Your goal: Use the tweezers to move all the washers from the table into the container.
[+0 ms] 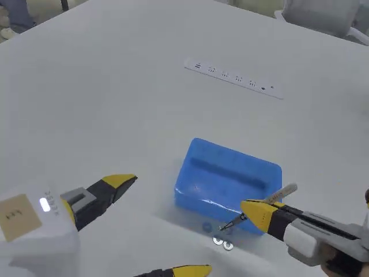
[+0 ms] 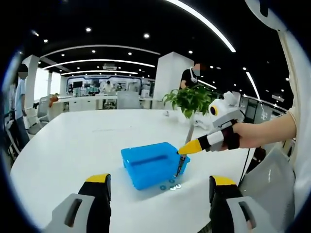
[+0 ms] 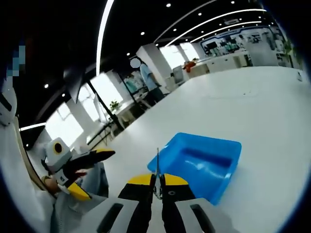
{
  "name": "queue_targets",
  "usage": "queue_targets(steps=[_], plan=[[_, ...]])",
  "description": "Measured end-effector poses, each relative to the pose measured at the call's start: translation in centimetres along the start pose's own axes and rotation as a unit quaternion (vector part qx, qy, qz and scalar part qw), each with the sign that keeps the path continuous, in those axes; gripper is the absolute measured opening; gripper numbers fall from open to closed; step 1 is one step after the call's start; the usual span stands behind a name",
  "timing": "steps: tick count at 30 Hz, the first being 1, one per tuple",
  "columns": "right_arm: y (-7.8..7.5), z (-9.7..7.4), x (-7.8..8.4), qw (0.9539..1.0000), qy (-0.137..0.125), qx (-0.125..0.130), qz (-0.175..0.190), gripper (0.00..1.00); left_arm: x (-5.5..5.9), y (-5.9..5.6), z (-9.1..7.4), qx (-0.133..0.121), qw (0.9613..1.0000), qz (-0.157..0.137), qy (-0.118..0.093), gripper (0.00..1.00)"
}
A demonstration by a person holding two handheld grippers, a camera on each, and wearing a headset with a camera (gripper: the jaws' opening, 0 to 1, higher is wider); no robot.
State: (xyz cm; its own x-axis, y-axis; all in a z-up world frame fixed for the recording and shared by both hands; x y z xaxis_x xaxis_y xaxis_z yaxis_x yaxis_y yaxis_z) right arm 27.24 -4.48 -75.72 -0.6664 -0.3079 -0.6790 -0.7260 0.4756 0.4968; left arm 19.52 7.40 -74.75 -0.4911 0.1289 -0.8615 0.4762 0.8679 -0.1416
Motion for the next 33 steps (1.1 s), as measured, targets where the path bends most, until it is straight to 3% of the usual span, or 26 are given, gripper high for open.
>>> queue_targets(steps=[5,12,15,21,30,33], plan=[[-0.5,-1.1,-1.2,0.9996,-0.021,0.019,0.004,0.02,-0.4,0.2,-0.1,-0.003,0.9999,-0.005,-0.012,0.90],[-2.6,-1.7,-2.6,0.9976,-0.034,0.060,-0.002,0.03,-0.5,0.4,-0.2,-0.032,0.9987,0.038,-0.015,0.99],[-4.0,-1.6,-3.0,0.9960,-0.029,0.085,-0.008,0.03,-0.4,0.7,-0.3,-0.043,0.9978,0.049,-0.012,0.99],[-5.6,-0.4,-3.2,0.9945,-0.006,0.102,-0.026,0.03,0.1,0.8,-0.1,-0.043,0.9975,0.055,0.003,0.99],[-7.4,1.4,-2.0,0.9889,0.042,0.130,-0.058,0.03,-0.1,1.2,-0.4,-0.046,0.9981,0.040,-0.010,0.98],[-7.7,1.7,-1.8,0.9879,0.048,0.133,-0.063,0.03,0.0,1.2,-0.5,-0.048,0.9981,0.038,-0.008,0.96]])
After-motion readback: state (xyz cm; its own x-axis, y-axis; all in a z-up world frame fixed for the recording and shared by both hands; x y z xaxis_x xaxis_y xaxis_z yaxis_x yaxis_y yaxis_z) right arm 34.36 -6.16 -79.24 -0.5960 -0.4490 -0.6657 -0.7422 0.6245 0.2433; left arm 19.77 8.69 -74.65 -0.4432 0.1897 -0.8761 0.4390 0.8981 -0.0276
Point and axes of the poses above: the centre of the closed fingertips' face, and the gripper's own axes: z roughly forward along the fingers, y roughly to its left, x roughly out of its underside, the point moved 3 cm from there along -z, roughly backward along the fingers, and after that the axes turned 12 degrees about y, right-handed, at the moved point
